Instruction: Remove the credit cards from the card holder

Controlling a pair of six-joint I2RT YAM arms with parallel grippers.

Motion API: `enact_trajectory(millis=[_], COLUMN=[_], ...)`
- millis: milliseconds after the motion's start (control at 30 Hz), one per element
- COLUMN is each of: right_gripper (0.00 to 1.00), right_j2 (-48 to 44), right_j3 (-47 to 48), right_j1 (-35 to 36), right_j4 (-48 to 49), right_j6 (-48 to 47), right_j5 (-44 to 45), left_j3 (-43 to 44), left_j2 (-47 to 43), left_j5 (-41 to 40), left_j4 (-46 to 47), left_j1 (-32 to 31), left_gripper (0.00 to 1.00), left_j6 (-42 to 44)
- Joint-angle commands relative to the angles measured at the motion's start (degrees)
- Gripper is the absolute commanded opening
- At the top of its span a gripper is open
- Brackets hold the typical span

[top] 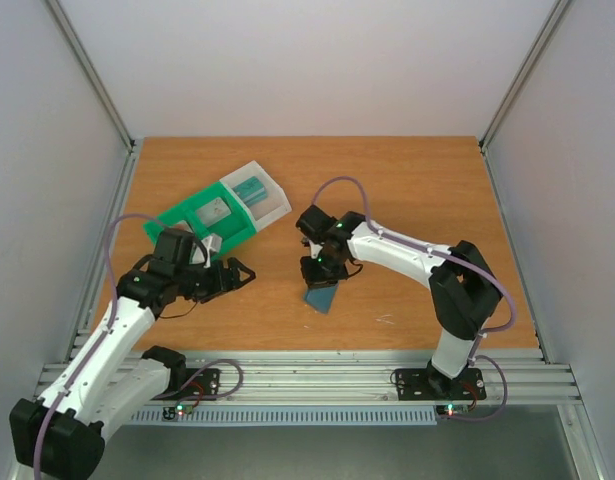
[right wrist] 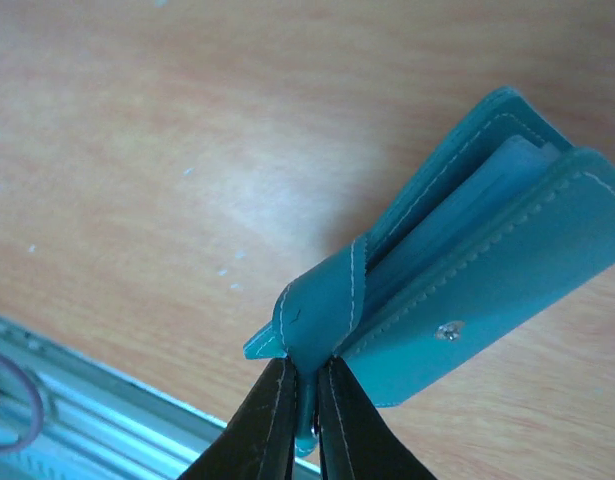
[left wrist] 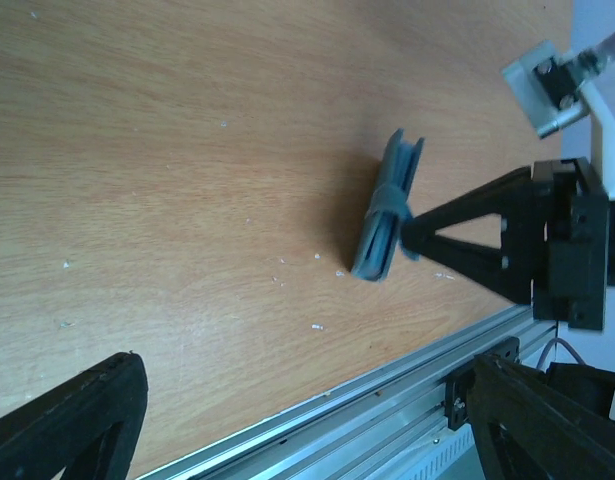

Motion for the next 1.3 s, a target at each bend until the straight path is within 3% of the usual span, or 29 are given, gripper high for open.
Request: enact_trajectory(millis=[0, 100, 300, 767, 1100, 1267], right_gripper=[0.09, 0.13, 0.32, 0.3, 0.39, 0.32], right_j2=[0.95, 0.97, -3.94, -1.6, 0.13, -0.38], right_j3=[2.95, 2.97, 0.22, -3.96, -13.15, -16.53], right_j1=[3.62, 4.44, 4.51, 4.49, 3.53, 3.23], right_j4=[-0.02, -1.18, -3.57, 2.42, 14.67, 18.53], right_j6=[-6.0, -6.65, -3.05, 8.51, 9.99, 9.91], right_j5=[-4.95, -6.86, -1.96, 7.61, 5.98, 3.57], left_j3=[-0.48, -0.63, -0.51, -1.8, -2.45, -4.08], left_j2=[1.55, 2.67, 5.12, 8.92, 17.6, 19.63], left_j5=[0.2, 0.28, 0.68, 0.33, -3.53, -3.67], left_j4=[3.78, 4.12, 6.21, 11.59, 18.46, 22.57], left_j1=[-0.24, -0.46, -1.05, -5.11, -14.79, -17.62], left_gripper=[0.88, 0.88, 0.85, 0.8, 0.79, 0.79], left_j6=[-0.7, -0.74, -0.9, -1.95, -5.93, -8.3])
